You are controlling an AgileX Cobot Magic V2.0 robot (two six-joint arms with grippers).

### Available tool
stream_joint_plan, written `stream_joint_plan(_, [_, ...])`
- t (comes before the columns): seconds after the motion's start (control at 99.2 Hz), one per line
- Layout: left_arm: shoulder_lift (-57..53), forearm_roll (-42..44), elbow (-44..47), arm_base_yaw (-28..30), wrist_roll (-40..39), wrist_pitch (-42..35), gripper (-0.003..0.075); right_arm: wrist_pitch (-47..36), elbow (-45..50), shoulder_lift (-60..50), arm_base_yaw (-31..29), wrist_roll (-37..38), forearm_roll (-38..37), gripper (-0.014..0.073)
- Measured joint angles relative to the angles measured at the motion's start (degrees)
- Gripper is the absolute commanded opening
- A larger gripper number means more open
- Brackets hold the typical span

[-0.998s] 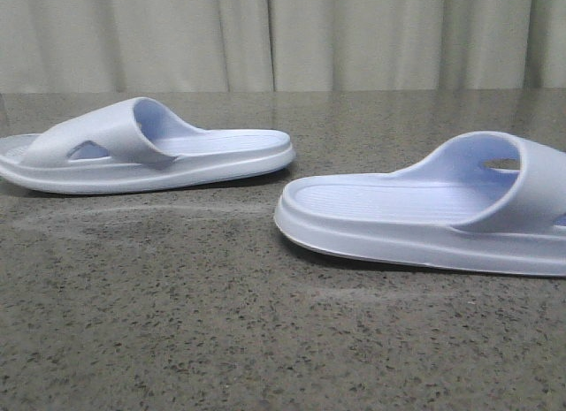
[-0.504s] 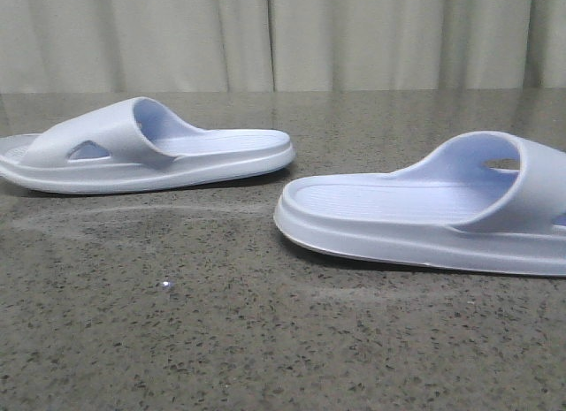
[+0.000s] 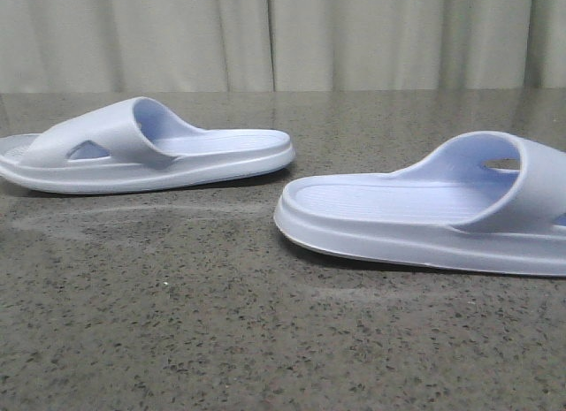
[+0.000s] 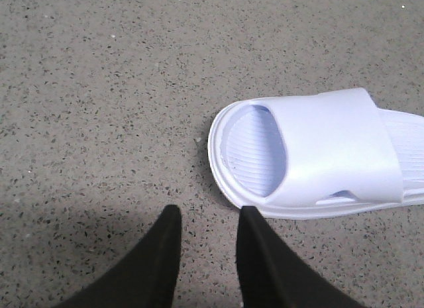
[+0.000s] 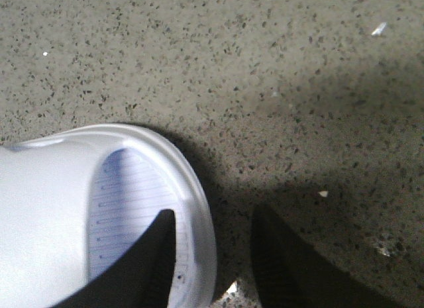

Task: Insert blue slippers together front up
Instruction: 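Move both grippers down toward the two blue slippers, then grasp each slipper's sole edge, left gripper one, right gripper other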

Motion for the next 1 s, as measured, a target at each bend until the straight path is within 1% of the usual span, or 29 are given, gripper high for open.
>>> stream_joint_plan(0.373, [0.0, -0.2, 0.0, 0.0, 0.2, 0.0, 0.0176, 1.1, 0.0, 3.2, 0.0, -6.5, 4.4, 0.0226])
stream_joint_plan(0.625, [0.0, -0.6, 0.0, 0.0, 0.2, 0.0, 0.0176, 1.1, 0.0, 3.5, 0.0, -7.5, 5.1, 0.0226])
stream_joint_plan(0.817, [0.0, -1.0, 0.0, 0.0, 0.2, 0.5, 0.0176, 1.7, -0.1, 5.7, 0.0, -8.9, 6.1, 0.0220])
stream_joint_plan(0.887, [0.0, -1.2, 0.0, 0.0, 0.2, 0.6, 0.0175, 1.7, -0.2, 5.8, 0.0, -9.5, 6.7, 0.0178])
stream_joint_plan(0.998, [0.0, -1.2, 0.0, 0.0, 0.2, 0.8, 0.0175, 1.9, -0.2, 5.9, 0.0, -10.5, 7.1, 0.0023])
